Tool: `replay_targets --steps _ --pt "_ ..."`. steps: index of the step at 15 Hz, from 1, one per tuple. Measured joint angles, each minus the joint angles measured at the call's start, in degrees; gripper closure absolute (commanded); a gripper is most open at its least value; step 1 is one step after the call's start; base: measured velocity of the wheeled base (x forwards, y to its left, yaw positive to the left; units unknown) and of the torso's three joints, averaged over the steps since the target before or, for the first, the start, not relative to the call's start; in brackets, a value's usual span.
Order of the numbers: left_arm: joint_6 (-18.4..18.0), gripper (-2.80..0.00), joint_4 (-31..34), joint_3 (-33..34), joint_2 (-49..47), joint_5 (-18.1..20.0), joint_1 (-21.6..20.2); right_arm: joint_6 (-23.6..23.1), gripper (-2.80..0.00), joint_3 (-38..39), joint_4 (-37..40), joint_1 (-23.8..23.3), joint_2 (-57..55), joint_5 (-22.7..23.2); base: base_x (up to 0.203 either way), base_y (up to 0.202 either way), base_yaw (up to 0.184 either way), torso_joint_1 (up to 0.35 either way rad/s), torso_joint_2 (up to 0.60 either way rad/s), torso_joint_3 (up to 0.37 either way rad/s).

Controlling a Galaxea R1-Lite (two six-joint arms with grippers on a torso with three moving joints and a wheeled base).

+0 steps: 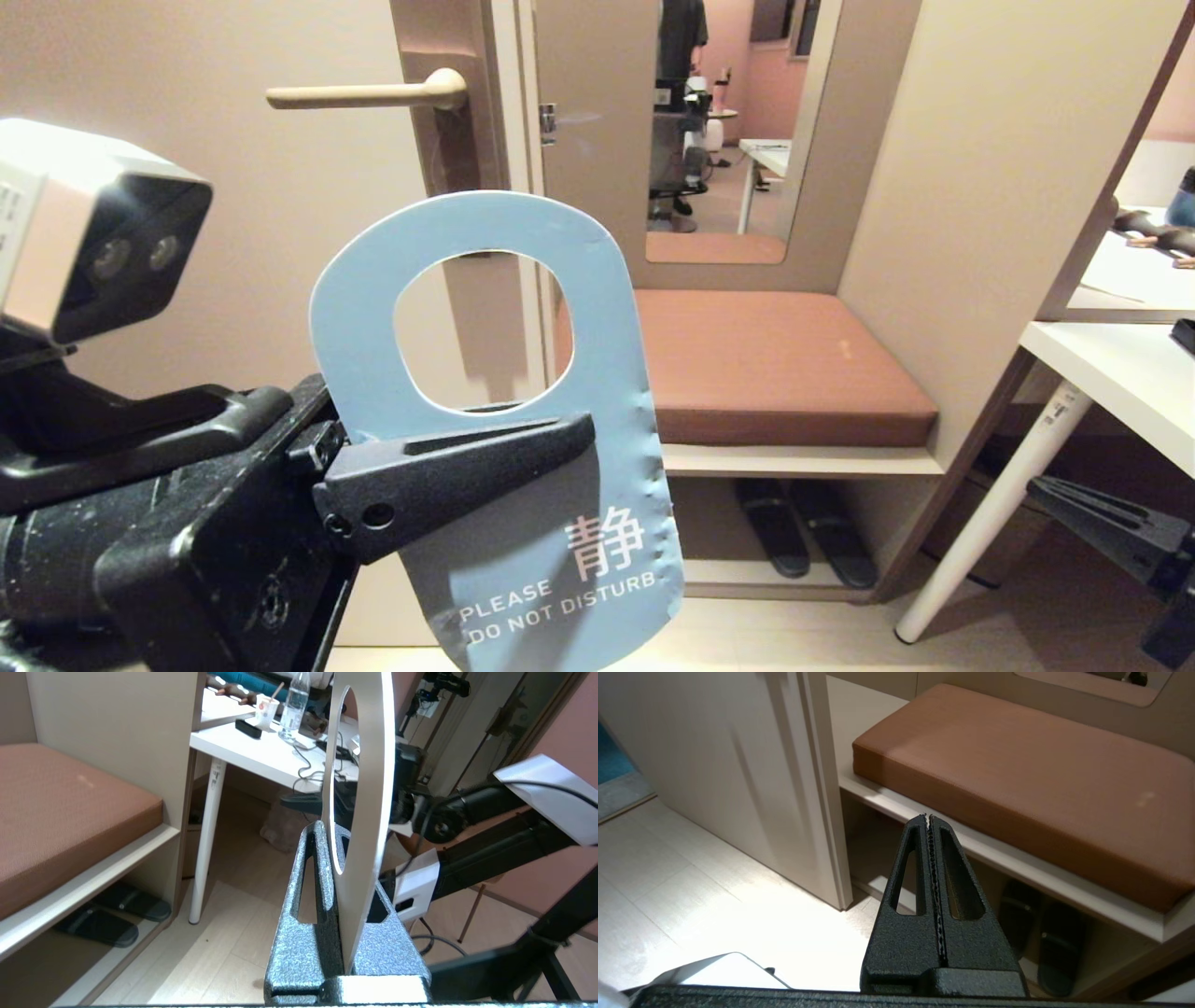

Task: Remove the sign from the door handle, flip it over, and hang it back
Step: Hang the sign back with the other side facing out

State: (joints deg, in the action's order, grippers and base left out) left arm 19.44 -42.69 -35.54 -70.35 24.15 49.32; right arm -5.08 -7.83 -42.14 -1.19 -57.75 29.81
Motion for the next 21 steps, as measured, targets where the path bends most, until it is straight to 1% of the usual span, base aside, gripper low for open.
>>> replay_targets --steps 2,4,6,9,10,13,15,16,19,21 --pt "0.01 0.0 0.02 0.92 0.71 -0.01 0.06 0.48 0.0 3.32 0.11 -0.1 3.73 -0.26 0.0 0.0 0.0 0.0 0.0 0.0" --pt "0.01 0.0 -0.02 1.95 1.37 0.01 0.1 0.66 0.0 5.97 2.08 -0.15 8.59 -2.18 0.0 0.0 0.0 0.0 0.0 0.0" --pt "-0.06 0.0 -0.05 2.74 1.61 0.04 0.1 0.71 0.0 7.13 7.64 -0.15 14.48 -6.34 0.0 0.0 0.0 0.0 0.0 0.0" --pt "-1.13 0.0 -0.04 3.14 1.47 -0.03 0.06 0.76 0.0 7.72 18.99 -0.15 22.95 -14.45 0.0 0.0 0.0 0.0 0.0 0.0" --pt "-1.28 0.0 -0.05 3.39 1.47 -0.01 0.06 0.77 0.0 7.75 21.9 -0.15 25.18 -16.45 0.0 0.0 0.0 0.0 0.0 0.0" --pt "-1.26 0.0 0.0 3.82 1.55 -0.03 0.06 0.68 0.0 7.83 29.94 -0.15 31.62 -19.23 0.0 0.0 0.0 0.0 0.0 0.0" --pt "-1.25 0.0 0.0 4.23 1.64 -0.06 0.01 0.68 0.0 7.64 33.69 -0.15 35.95 -20.59 0.0 0.0 0.0 0.0 0.0 0.0" --pt "-1.28 0.0 -0.02 4.6 1.74 -0.1 0.01 0.68 0.0 7.02 36.54 -0.14 38.41 -21.69 0.0 0.0 0.0 0.0 0.0 0.0" --pt "-1.31 0.0 0.06 5.09 2.5 -0.12 -0.01 0.73 0.0 5.51 46.09 0.68 46.1 -27.25 0.0 0.0 0.0 0.0 0.0 0.0" --pt "-1.33 0.0 0.2 5.79 3.66 -0.35 -0.11 1.38 0.0 5.06 49.59 1.16 50.6 -28.5 0.0 0.0 0.0 0.0 0.0 0.0"
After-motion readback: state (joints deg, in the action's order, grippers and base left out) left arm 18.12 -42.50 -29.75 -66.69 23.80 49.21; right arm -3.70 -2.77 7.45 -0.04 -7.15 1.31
